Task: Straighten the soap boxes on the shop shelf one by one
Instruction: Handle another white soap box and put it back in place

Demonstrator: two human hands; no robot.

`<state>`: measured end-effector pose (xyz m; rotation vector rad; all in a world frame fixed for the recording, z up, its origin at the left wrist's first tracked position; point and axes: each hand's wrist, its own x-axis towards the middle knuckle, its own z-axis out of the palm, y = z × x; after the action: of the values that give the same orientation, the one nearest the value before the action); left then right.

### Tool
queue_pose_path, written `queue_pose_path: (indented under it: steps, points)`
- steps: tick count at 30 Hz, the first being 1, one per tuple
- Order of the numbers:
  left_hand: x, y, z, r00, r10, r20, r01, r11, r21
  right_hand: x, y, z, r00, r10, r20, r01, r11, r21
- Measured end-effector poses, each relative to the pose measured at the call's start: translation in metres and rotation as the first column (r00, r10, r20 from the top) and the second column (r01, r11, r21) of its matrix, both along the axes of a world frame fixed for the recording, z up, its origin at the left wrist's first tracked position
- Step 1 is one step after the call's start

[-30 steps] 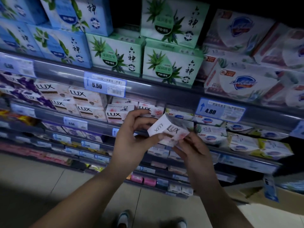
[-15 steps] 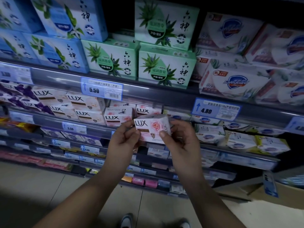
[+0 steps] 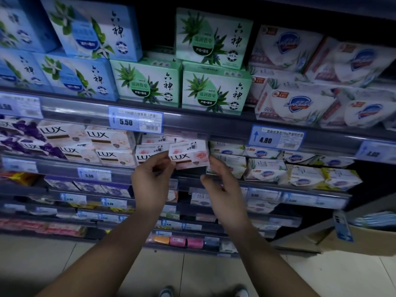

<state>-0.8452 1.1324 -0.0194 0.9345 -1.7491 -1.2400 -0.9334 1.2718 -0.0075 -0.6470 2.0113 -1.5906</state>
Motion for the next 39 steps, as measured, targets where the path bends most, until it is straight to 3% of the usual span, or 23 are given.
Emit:
queue_pose_path:
  steps: [14, 20, 29, 36, 39]
  points:
    - [0.005, -0.01, -0.012, 0.999, 0.007, -0.031, -0.007, 1.0, 0.006, 0.016, -0.009, -0.016, 0.994, 0.061, -0.094, -0.063, 0.998, -0.016]
    - [-0.003, -0.003, -0.023, 0.995, -0.001, 0.098, 0.01, 0.996, -0.089, 0.01, -0.007, -0.027, 0.991, 0.043, -0.126, -0.032, 0.996, 0.086]
    - [-0.008, -0.006, -0.026, 0.967, -0.042, 0.253, 0.125, 0.938, -0.323, 0.007, 0.0, -0.016, 0.995, 0.103, -0.012, -0.099, 0.979, 0.178]
    - [-0.004, 0.004, -0.031, 0.908, -0.029, 0.417, 0.165, 0.942, -0.293, -0.005, 0.019, -0.009, 0.998, 0.051, 0.025, -0.054, 0.989, 0.138]
    - [-0.004, 0.01, -0.027, 0.928, -0.007, 0.373, 0.123, 0.95, -0.286, -0.014, 0.037, -0.013, 0.998, -0.067, 0.013, 0.066, 0.995, 0.081]
